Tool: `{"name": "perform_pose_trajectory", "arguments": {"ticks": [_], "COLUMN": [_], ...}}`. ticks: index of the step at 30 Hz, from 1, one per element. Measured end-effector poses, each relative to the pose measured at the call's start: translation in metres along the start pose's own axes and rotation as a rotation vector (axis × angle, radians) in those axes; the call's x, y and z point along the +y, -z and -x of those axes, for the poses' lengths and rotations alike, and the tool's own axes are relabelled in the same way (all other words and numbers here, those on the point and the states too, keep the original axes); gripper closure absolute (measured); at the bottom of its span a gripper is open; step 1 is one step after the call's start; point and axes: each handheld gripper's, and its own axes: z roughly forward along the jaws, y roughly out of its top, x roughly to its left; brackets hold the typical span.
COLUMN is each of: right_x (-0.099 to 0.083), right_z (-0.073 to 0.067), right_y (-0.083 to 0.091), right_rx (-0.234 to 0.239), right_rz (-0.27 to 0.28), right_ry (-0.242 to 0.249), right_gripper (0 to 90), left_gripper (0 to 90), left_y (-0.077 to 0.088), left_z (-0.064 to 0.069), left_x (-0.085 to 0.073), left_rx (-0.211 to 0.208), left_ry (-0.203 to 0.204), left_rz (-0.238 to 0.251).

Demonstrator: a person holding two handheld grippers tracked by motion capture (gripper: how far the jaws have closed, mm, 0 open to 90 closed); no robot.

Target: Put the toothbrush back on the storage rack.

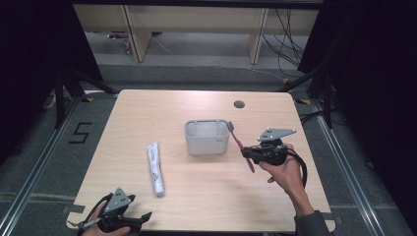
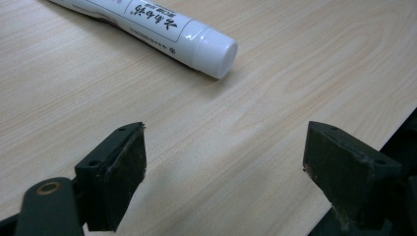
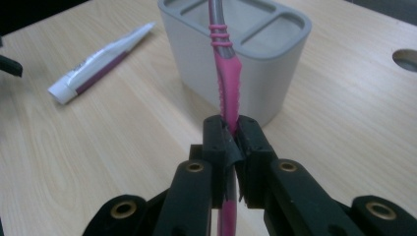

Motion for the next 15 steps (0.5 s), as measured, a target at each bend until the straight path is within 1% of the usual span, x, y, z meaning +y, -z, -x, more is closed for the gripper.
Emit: {"name": "perform_pose_trajectory", "arguments": {"ticks": [1,2,3,4,5,6,7,8,9,10,11,12,13,14,15], "right_x": [0.002,0.004,0.007,0.008,0.011,0.013,0.015,0.017,0.019,0.020,0.022,0.024,0.026,0.027,0.029], "right_z": [0.002,0.000,0.001,0.000,0.000,-0.001,-0.002,-0.003,-0.003,-0.002,-0.004,-0.004,-0.003,-0.002,-0.001], "right_y": [-0.002,-0.002,-0.003,-0.004,-0.006,-0.006,-0.008,-0.010,-0.011,-0.012,-0.013,-0.016,-0.016,-0.019,-0.020], "right_rx": [-0.011,0.000,-0.004,0.001,0.012,0.008,0.012,0.007,0.027,0.022,0.029,0.027,0.030,0.042,0.025], "right_rz": [0.027,0.023,0.044,0.053,0.061,0.060,0.071,0.084,0.089,0.101,0.100,0.125,0.128,0.144,0.185], "right_ry": [0.037,0.015,0.022,0.015,0.022,0.019,0.022,0.022,0.014,0.023,-0.001,-0.009,-0.010,-0.004,0.001], "right_gripper": [84.3,84.3,84.3,84.3,84.3,84.3,84.3,84.3,84.3,84.3,84.3,84.3,84.3,84.3,84.3], "left_gripper": [16.3,16.3,16.3,16.2,16.2,16.3,16.2,16.3,16.2,16.3,16.3,16.3,16.3,16.3,16.2], "left_y": [-0.001,0.000,0.000,0.000,0.000,0.000,-0.001,-0.001,0.000,0.000,0.000,0.000,0.000,0.000,0.000], "left_z": [0.000,-0.001,0.000,0.000,0.000,-0.002,-0.003,-0.001,0.000,0.000,0.000,0.000,0.000,-0.002,0.000], "left_x": [0.000,0.000,0.000,0.000,0.000,0.000,0.001,0.000,0.000,0.000,0.000,0.000,0.000,0.000,0.000], "left_rx": [0.006,0.007,0.005,0.002,-0.001,0.000,0.006,0.002,-0.002,0.000,-0.002,-0.001,0.000,0.004,-0.004], "left_ry": [0.004,-0.003,0.006,0.001,-0.004,-0.020,-0.030,-0.015,-0.006,-0.003,-0.004,-0.001,-0.001,-0.018,-0.005], "left_rz": [0.007,0.005,0.006,0.004,-0.002,-0.012,-0.004,-0.001,-0.005,0.003,0.003,0.002,-0.001,-0.002,-0.007]}}
